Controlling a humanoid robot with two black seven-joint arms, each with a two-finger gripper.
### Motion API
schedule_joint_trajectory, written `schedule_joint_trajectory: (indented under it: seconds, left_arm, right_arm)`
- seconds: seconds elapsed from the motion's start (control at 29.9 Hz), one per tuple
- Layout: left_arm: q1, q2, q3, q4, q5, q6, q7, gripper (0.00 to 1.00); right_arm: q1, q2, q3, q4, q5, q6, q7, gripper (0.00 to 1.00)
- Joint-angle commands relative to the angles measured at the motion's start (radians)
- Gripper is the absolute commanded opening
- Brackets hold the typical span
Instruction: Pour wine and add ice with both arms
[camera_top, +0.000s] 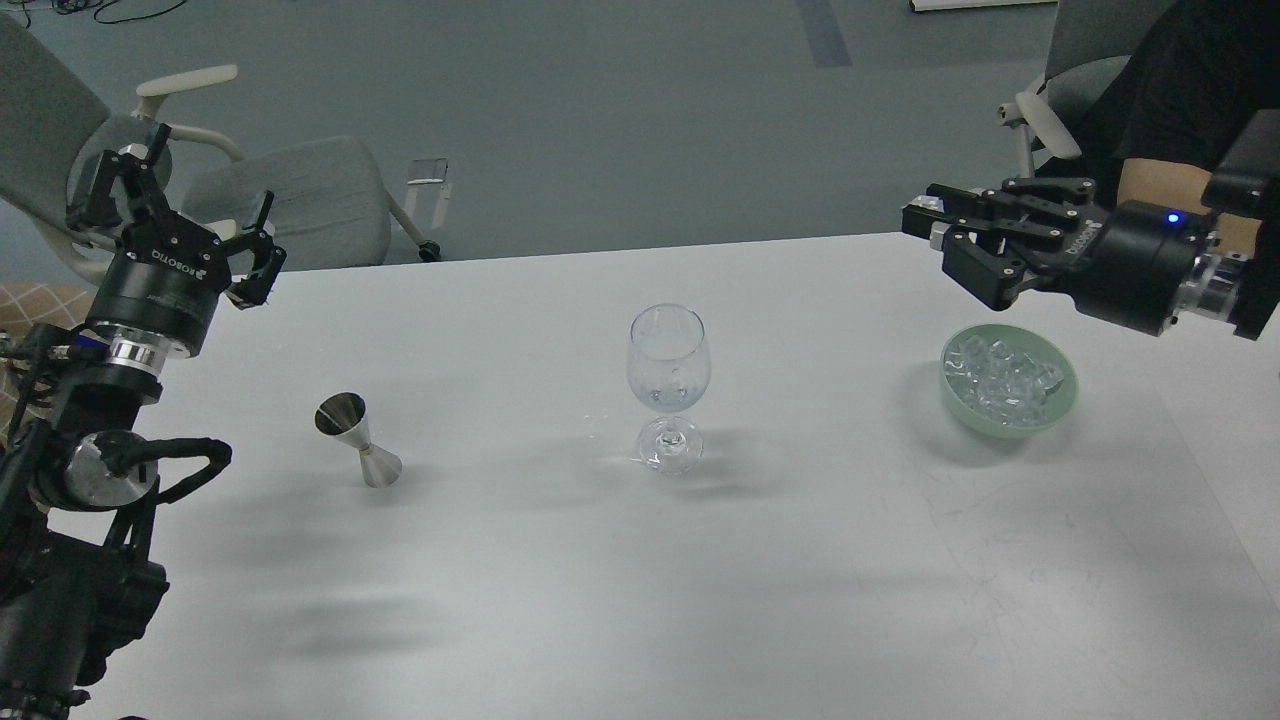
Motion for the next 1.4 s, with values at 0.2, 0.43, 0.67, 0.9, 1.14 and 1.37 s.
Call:
schedule_joint_trajectory:
  seconds: [0.2,0.43,0.67,0.9,1.14,1.37]
  left_arm:
    - [-0.004,0.002,0.0,0.0,0.0,0.0,0.0,0.98]
    - [-0.007,0.003,0.0,0.0,0.0,0.0,0.0,0.98]
    - [-0.006,0.005,0.0,-0.001,0.0,0.0,0.0,0.98]
    - [-0.009,0.008,0.0,-0.001,0.0,0.0,0.002,0.98]
    - [-0.004,0.009,0.0,0.0,0.0,0.0,0.0,0.98]
    - [-0.004,0.011,0.0,0.0,-0.001,0.0,0.002,0.98]
  right_arm:
    - [0.093,0.211,-0.028,-0.034,-0.012,0.098,-0.006,0.05]
    - [0.189,0.354,-0.138,-0.121,-0.011,0.098,-0.008,0.05]
    - [0.242,0.426,-0.193,-0.167,-0.006,0.1,-0.008,0.05]
    - [0.267,0.484,-0.249,-0.213,-0.006,0.101,-0.006,0.06]
    - [0.267,0.516,-0.263,-0.235,-0.002,0.101,-0.002,0.06]
    - [0.285,0.536,-0.302,-0.256,0.006,0.101,0.0,0.09]
